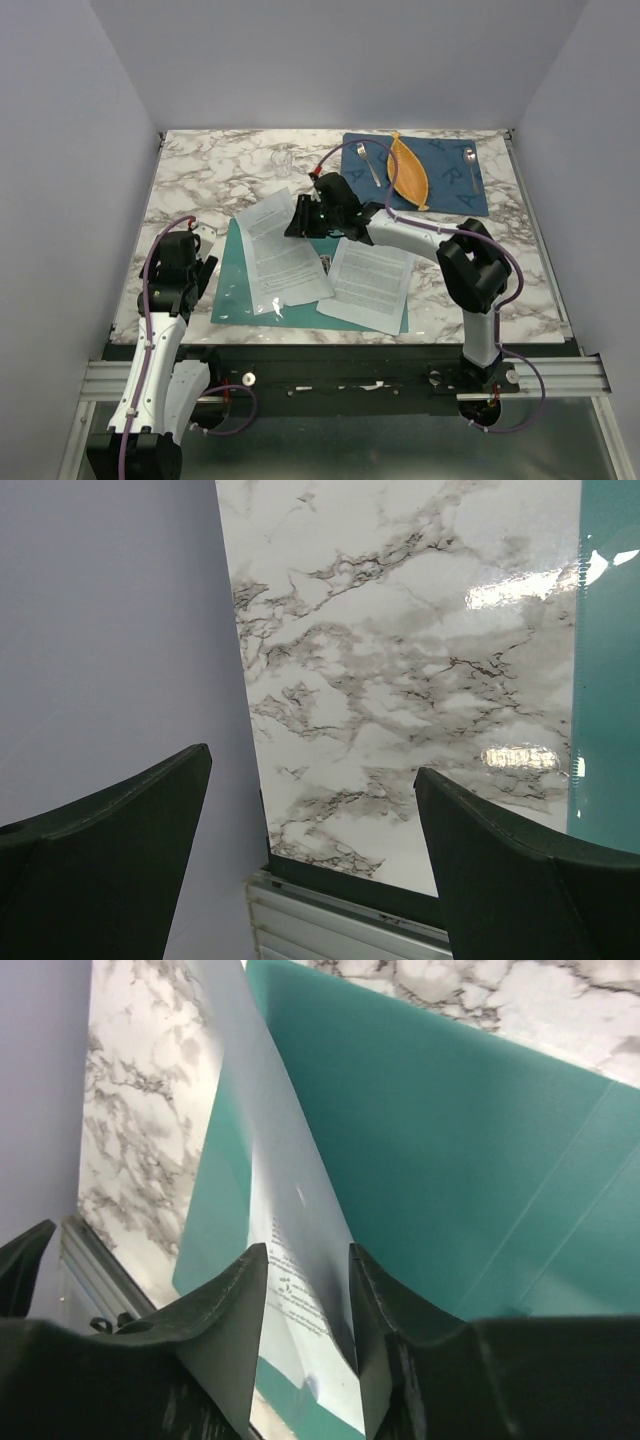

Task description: Put the files into the folder

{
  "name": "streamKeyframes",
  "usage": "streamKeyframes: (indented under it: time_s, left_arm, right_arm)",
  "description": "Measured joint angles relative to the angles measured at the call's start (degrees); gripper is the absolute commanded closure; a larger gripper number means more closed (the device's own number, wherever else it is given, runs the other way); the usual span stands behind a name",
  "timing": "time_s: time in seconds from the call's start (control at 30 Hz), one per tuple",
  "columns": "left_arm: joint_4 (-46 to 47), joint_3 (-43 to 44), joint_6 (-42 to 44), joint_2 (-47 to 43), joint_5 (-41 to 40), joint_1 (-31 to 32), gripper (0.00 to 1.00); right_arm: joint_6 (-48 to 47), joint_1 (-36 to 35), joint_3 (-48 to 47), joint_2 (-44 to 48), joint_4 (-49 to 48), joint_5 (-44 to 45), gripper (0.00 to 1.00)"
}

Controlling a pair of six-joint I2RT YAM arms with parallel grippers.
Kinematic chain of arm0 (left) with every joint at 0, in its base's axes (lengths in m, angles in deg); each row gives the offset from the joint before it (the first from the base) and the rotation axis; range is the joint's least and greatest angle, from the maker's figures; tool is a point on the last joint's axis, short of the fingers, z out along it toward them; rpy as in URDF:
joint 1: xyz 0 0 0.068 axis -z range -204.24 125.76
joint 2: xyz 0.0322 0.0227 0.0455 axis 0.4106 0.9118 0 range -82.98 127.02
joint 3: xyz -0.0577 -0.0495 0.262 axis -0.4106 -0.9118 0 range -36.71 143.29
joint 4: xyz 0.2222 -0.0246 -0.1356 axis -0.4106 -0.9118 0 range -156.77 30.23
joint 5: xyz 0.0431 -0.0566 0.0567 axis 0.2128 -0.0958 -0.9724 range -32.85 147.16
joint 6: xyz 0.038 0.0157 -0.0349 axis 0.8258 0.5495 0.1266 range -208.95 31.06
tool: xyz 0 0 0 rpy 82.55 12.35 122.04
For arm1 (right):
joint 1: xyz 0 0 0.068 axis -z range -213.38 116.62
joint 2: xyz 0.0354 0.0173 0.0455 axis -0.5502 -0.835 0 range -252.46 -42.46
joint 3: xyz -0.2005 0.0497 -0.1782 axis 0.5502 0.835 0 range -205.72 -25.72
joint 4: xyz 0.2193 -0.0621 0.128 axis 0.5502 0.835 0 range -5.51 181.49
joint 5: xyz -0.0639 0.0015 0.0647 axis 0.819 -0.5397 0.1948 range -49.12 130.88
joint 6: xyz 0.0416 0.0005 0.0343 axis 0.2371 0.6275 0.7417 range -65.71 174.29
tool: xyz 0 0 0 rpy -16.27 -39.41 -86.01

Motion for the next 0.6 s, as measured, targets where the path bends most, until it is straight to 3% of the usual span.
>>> streamKeyframes:
  time_s: [0.3, 0.47, 0.6]
  left_arm:
    - [0.0, 0.0, 0.0, 0.3, 0.0, 0.0, 0.01]
    - [0.0, 0.0, 0.0, 0.6, 0.0, 0.0, 0.01]
    - [0.0, 0.0, 0.0, 0.6, 0.0, 0.0, 0.01]
  right_arm:
    - [-4.4, 0.5, 2.9, 1.0, 2.4, 0.9, 0.62]
    - [-5.9, 0.5, 4.1, 1.1, 2.9, 0.8, 0.46]
    - [-7.9, 0.5, 4.8, 1.2, 4.3, 0.9, 0.44]
